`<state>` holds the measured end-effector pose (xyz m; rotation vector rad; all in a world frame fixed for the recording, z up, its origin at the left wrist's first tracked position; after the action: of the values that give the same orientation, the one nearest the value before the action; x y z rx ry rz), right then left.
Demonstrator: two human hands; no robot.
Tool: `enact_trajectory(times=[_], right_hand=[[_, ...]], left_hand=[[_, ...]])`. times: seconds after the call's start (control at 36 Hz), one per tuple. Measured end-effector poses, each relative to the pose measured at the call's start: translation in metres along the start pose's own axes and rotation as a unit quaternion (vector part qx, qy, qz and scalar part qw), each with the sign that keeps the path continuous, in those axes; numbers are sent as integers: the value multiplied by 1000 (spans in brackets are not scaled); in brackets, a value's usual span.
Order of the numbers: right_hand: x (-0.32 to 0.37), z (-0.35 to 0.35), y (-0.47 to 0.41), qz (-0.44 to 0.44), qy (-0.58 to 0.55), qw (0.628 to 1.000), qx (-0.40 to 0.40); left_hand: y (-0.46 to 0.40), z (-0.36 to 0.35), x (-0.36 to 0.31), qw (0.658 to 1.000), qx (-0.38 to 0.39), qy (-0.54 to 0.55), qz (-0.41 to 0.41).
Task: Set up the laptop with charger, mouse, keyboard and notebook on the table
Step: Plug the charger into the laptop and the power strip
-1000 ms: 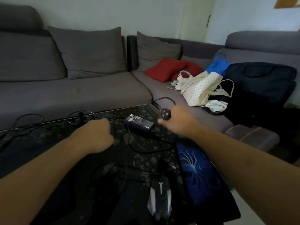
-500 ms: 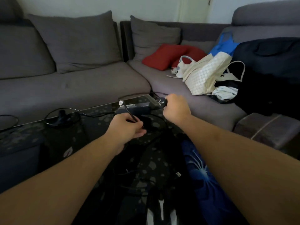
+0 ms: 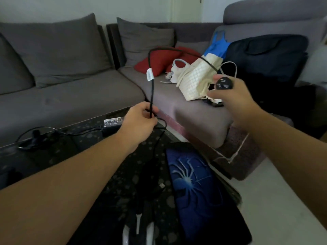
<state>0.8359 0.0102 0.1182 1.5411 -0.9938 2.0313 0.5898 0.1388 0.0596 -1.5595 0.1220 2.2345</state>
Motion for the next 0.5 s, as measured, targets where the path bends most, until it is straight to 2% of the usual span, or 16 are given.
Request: enact_trajectory(times=[0.06, 0.14, 0.17, 0.19, 0.25, 0.28, 0.33, 0.36, 0.5], right_hand=[[9, 35, 12, -4, -89, 996, 23], [10, 101, 36, -49, -269, 962, -10], [9, 121, 44, -65, -311, 948, -9], [10, 141, 53, -66, -298, 952, -4], [2, 175, 70, -60, -172, 983, 22], [-8, 189, 80, -64, -67, 995, 22], [-25, 221, 104, -70, 138, 988, -17], [-34, 228, 115, -64, 196, 978, -20], [-83, 242, 174, -62, 306, 950, 7]], left_hand=[[8, -25, -14, 999, 46, -5, -3], [24, -65, -27, 991, 131, -6, 28], [30, -79, -32, 987, 158, -22, 24], [37, -92, -37, 982, 183, -40, 20], [56, -119, -46, 968, 236, -87, -6], [64, -129, -49, 957, 260, -123, -22], [82, -157, -54, 931, 297, -203, -60], [89, -167, -53, 916, 310, -243, -75], [116, -197, -37, 856, 353, -362, -104]])
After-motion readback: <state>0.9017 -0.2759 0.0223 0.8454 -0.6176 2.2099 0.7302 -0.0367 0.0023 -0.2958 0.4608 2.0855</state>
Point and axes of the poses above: each hand's wrist, its own y-axis away from the middle knuckle, its own z-axis out of the back of the hand, x = y × z, the point moved 8 cm from there along -y, towards the middle knuckle, and after that the axes turned 5 degrees about -x, right-handed, at the moved point
